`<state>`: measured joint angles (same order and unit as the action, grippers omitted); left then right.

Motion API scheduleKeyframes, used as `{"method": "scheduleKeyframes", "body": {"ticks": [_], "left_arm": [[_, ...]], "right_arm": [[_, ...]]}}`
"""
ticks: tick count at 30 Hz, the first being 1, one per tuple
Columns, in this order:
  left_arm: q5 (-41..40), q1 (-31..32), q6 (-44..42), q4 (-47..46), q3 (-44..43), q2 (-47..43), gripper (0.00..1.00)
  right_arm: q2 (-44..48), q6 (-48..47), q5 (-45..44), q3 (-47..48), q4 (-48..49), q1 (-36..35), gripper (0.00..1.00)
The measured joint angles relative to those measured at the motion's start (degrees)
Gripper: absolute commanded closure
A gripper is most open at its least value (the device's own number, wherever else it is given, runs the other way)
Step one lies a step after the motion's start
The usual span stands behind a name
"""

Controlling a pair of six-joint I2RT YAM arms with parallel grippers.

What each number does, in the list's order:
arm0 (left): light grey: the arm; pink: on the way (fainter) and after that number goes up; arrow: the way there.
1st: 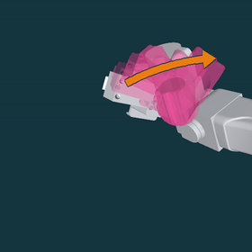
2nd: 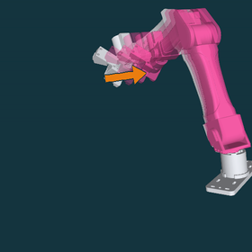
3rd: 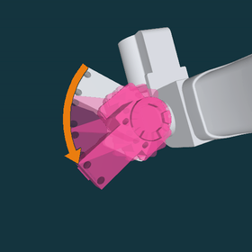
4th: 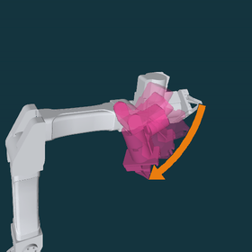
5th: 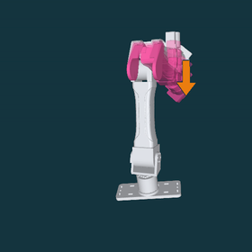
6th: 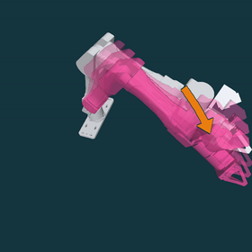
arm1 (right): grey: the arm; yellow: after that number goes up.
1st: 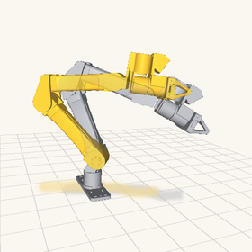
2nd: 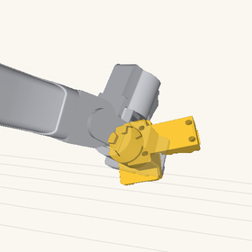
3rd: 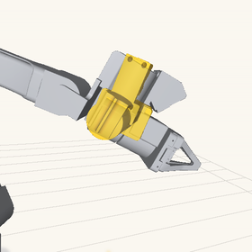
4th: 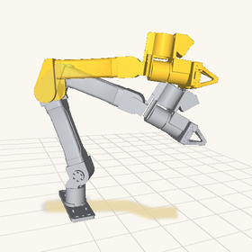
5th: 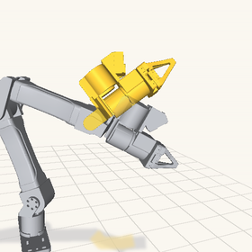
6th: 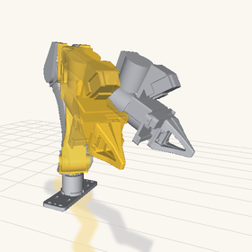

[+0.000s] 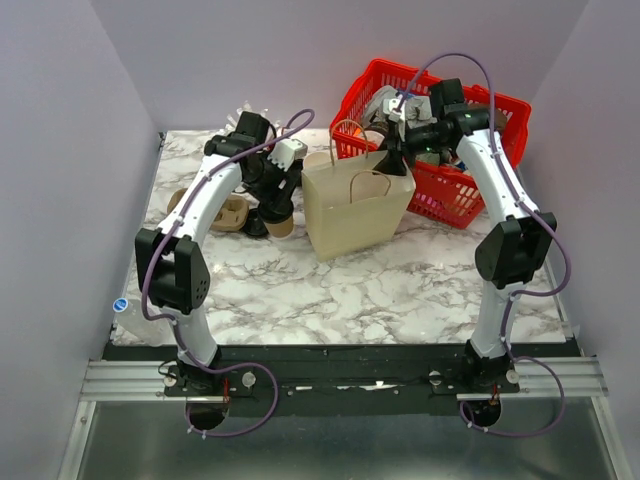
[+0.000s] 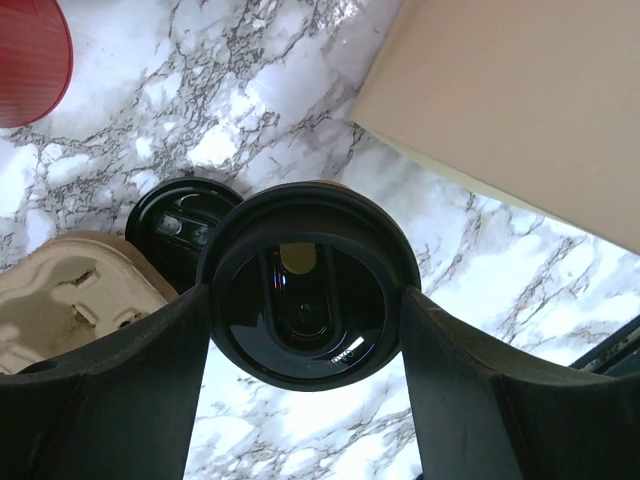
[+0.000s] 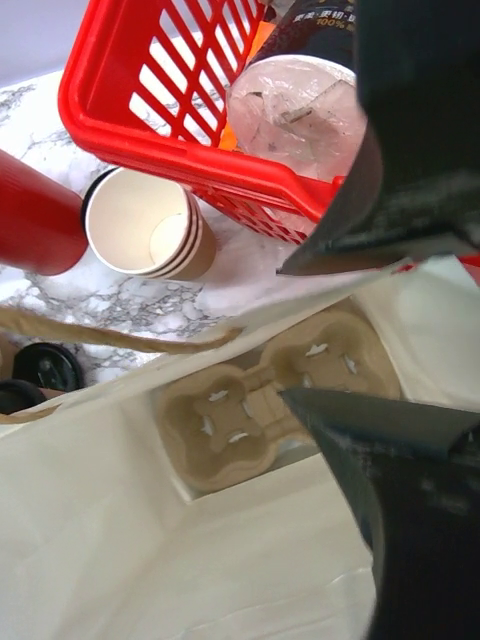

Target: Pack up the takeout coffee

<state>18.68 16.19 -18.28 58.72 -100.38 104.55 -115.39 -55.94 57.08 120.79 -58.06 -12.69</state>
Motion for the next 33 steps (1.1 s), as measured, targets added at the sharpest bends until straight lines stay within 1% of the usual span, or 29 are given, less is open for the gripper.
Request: {"method": "scheduleKeyframes", "body": {"ticks": [1, 3, 4, 6, 7, 8, 10, 12, 13, 14, 20, 23, 27, 28, 29, 31, 33], "left_arm": [[0.1, 0.0, -0.4, 0.2, 0.3, -0.4, 1.0], [0.3, 0.0, -1.1, 0.3, 0.9, -1.1, 1.0], [0.6, 0.0, -1.7, 0.3, 1.7, -2.0, 1.0], [1.0, 0.0, -2.5, 0.2, 3.1, -3.6, 1.0], [1.2, 0.0, -3.1, 0.2, 4.0, -4.7, 1.0], [1.3, 0.0, -3.4, 0.1, 4.6, -5.7, 1.0], [1.4, 0.0, -4.1, -0.4, 5.8, -8.2, 1.0], [1.4, 0.0, -4.5, -0.9, 6.6, -11.2, 1.0], [1.6, 0.0, -4.5, -1.2, 6.9, -12.4, 1.0], [1.7, 0.0, -4.6, -2.0, 7.3, -14.3, 1.0], [5.3, -0.1, -4.3, -7.3, 12.0, -25.9, 1.0], [8.4, -0.1, -4.4, -10.7, 14.3, -32.6, 1.0], [12.4, 0.0, -4.6, -13.4, 15.5, -39.8, 1.0], [13.5, 0.0, -4.8, -13.8, 15.4, -41.2, 1.0], [14.7, 0.0, -5.1, -14.0, 15.4, -42.8, 1.0], [16.2, 0.0, -5.6, -14.0, 15.5, -44.7, 1.0], [17.4, 0.0, -5.8, -14.1, 16.0, -46.6, 1.0]], "right_arm": [[0.0, -0.6, 0.0, 0.0, -1.1, 0.0, 0.56], [0.3, -1.9, 0.0, 0.0, -2.9, 0.0, 0.63], [0.5, -2.6, 0.0, -0.3, -3.7, 0.0, 0.69], [1.8, -3.7, 0.0, -1.6, -5.1, 0.0, 0.73], [2.8, -4.1, 0.0, -2.7, -5.9, 0.0, 0.78], [3.8, -4.4, 0.0, -3.5, -6.4, 0.0, 0.8], [6.7, -5.0, 0.0, -6.4, -7.3, 0.0, 0.88], [10.1, -5.2, 0.0, -10.2, -7.5, 0.0, 0.93], [12.0, -5.0, 0.0, -12.4, -7.5, 0.0, 0.99], [14.1, -4.7, -0.1, -14.8, -7.0, 0.0, 1.0], [28.2, 2.1, -1.6, -31.6, 1.1, -0.7, 1.0], [34.2, 6.4, -4.0, -37.2, 4.8, -2.3, 0.99], [39.3, 11.4, -7.4, -41.2, 7.5, -5.0, 0.99], [40.0, 12.7, -8.3, -41.6, 7.8, -5.7, 0.91], [40.4, 13.8, -8.9, -41.8, 8.0, -6.1, 0.79], [40.7, 15.4, -9.9, -42.2, 8.3, -6.4, 0.63], [40.7, 16.3, -10.5, -42.7, 8.6, -6.4, 0.55]]}}
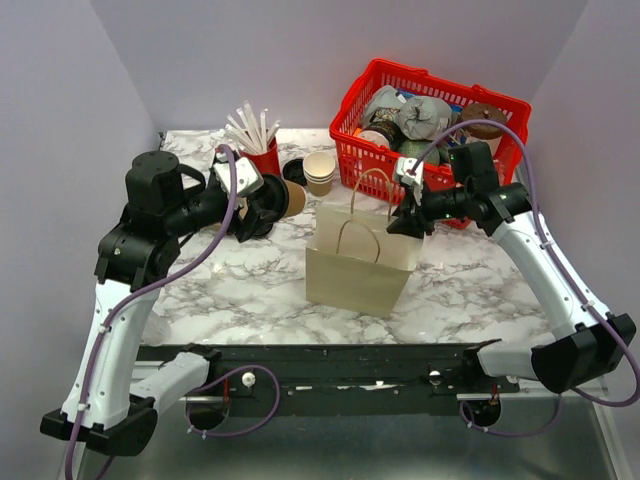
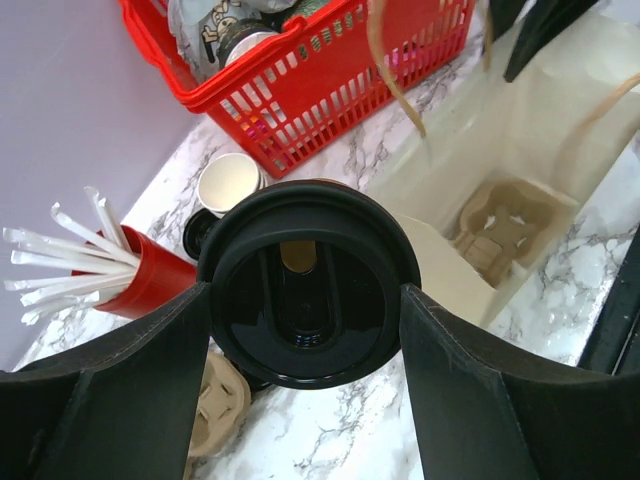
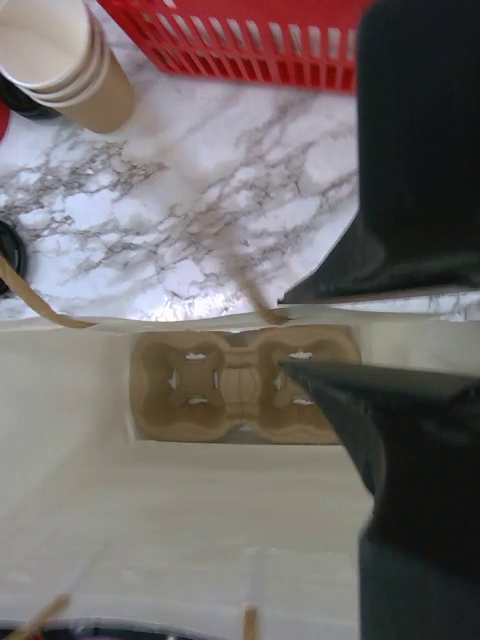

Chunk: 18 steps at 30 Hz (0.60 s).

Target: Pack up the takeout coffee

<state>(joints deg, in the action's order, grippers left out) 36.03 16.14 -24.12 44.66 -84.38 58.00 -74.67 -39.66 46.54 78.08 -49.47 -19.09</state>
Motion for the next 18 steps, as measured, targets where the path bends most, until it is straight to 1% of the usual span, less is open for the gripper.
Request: {"method": "scheduleKeyframes", "body": {"ticks": [1, 2, 5, 9, 12, 13, 15, 16, 18], "left_arm": [[0.6, 0.0, -0.1, 0.0, 0.6, -1.0, 1.0], [1.0, 0.0, -0.1, 0.1, 1.0, -1.6, 1.0], [2.2, 0.1, 0.2, 0.7, 1.7, -2.3, 1.0], [2.8, 0.1, 0.9, 1.5, 0.7, -1.2, 1.0], [2.9, 0.1, 1.3, 1.6, -0.5, -0.3, 1.0], [2.9, 0.1, 1.6, 1.5, -0.8, -0.2, 1.0], [2.9, 0.1, 2.0, 1.5, -1.2, -0.1, 1.0], [2.9, 0.1, 2.2, 1.5, -1.5, -0.1, 1.0], [2.9, 0.1, 2.5, 1.5, -2.4, 0.1, 1.0]], "right_arm": [[0.0, 0.1, -0.3, -0.4, 0.2, 0.0, 0.48], [0.0, 0.3, -0.5, -0.7, 0.1, 0.0, 0.47], [-0.3, 0.4, -0.6, -0.6, 0.1, -0.1, 0.46], [-2.1, 0.2, -0.6, 1.5, -0.5, -0.3, 0.49], [-3.4, 0.2, -0.5, 2.6, -0.4, -0.3, 0.56], [-3.8, 0.1, -0.5, 2.9, -0.5, -0.3, 0.65], [-4.9, -0.3, -0.3, 3.6, -0.7, -0.4, 0.73], [-5.4, -0.5, -0.1, 3.8, -1.1, -0.5, 0.81], [-6.1, -0.9, 0.1, 4.4, -1.9, -0.6, 0.91]]}}
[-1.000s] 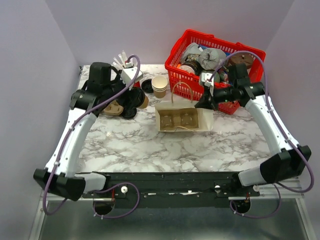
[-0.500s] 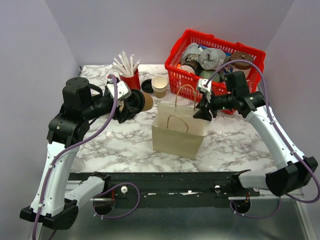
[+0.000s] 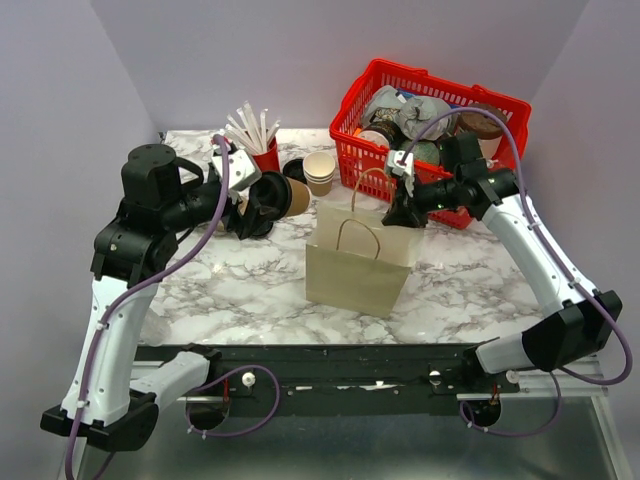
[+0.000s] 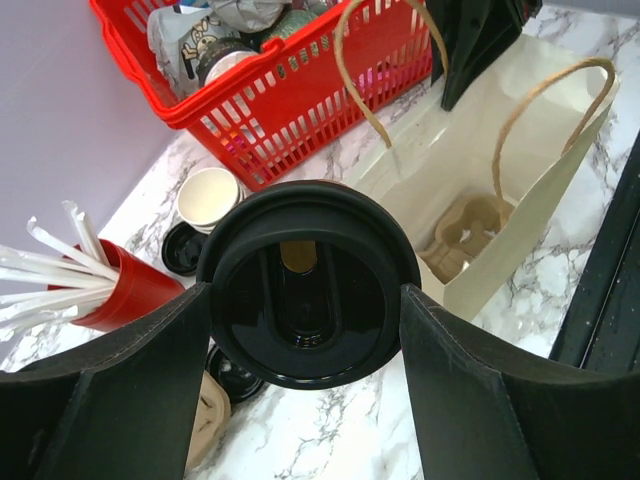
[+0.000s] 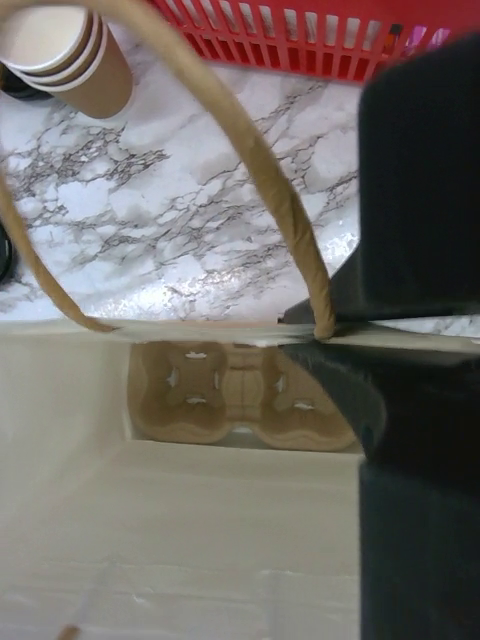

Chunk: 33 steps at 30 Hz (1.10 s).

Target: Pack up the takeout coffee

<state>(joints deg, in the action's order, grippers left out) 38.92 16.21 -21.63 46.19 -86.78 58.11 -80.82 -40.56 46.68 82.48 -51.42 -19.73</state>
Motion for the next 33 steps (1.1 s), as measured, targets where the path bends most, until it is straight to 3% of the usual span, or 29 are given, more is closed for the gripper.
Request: {"method": "scheduleKeyframes", "body": {"ticks": [1, 13, 23, 33], "left_arm": [[0.0, 0.0, 0.0, 0.0, -0.4, 0.1, 1.0], [2.6, 1.4, 2.3, -1.6, -7.2, 4.1, 1.0], [3.2, 7.1, 1.4, -3.7, -2.8, 2.2, 1.0], [2.6, 14.3, -2.3, -3.3, -0.4, 0.6, 1.0]], "right_arm": [[-0.3, -0.4, 0.1, 0.4, -0.8, -0.1, 0.99], [2.8, 0.0, -4.3, 9.2, 0.9, -2.0, 0.99], [10.2, 2.8, -12.5, -8.4, 11.0, -8.3, 1.0], [10.8, 7.6, -15.1, -9.3, 15.6, -9.0, 1.0]]}}
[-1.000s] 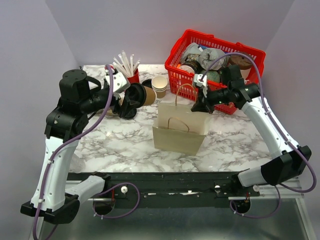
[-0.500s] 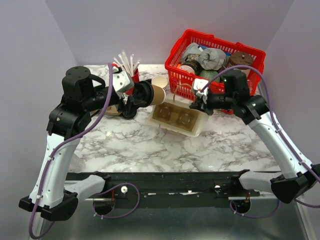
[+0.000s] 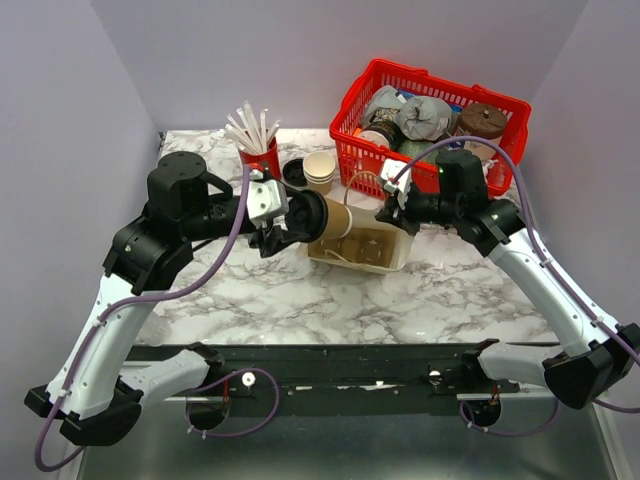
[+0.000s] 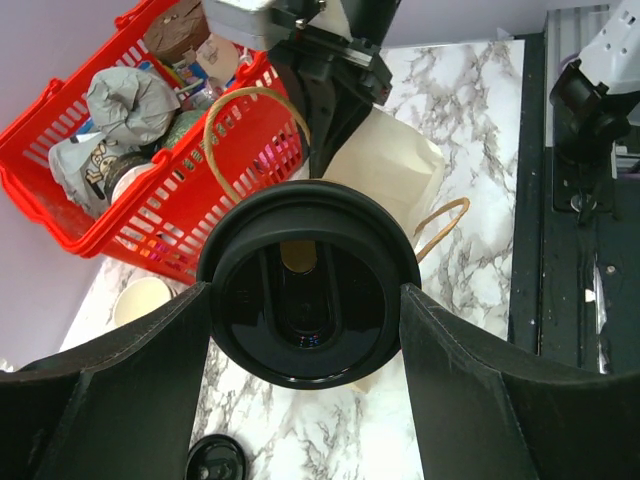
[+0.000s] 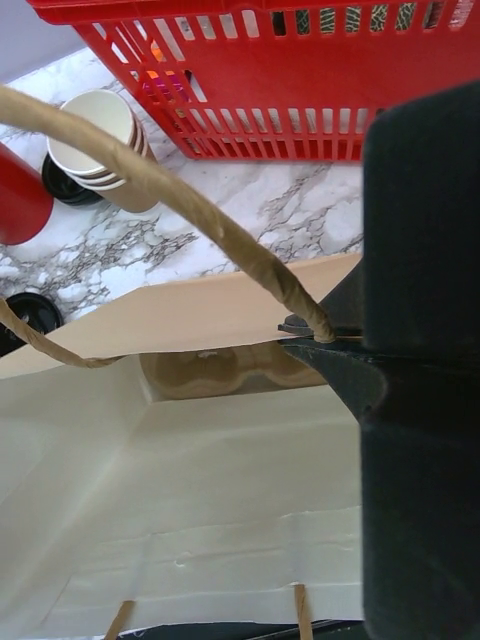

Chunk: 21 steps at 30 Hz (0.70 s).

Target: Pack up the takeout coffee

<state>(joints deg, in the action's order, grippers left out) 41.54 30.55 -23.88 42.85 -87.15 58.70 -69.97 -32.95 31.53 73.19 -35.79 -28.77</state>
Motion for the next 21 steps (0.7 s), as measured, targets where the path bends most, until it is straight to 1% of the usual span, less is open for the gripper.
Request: {"method": "scheduleKeyframes", "body": {"ticks": [7, 14, 21], "left_arm": [[-0.6, 1.8, -4.7, 0.7, 0.3, 1.3, 1.0], [-0.6, 3.5, -11.7, 4.0, -0.5, 7.4, 1.0], [-0.6, 5.1, -16.2, 6.8, -3.0, 13.0, 1.0]], "right_arm": [[-0.8, 3.0, -1.4, 1.6, 0.4, 0.0, 0.99], [-1.6, 4.5, -1.8, 3.3, 1.2, 0.0, 1.0], [-1.6, 4.4, -1.8, 3.4, 1.4, -0.1, 0.99]]}}
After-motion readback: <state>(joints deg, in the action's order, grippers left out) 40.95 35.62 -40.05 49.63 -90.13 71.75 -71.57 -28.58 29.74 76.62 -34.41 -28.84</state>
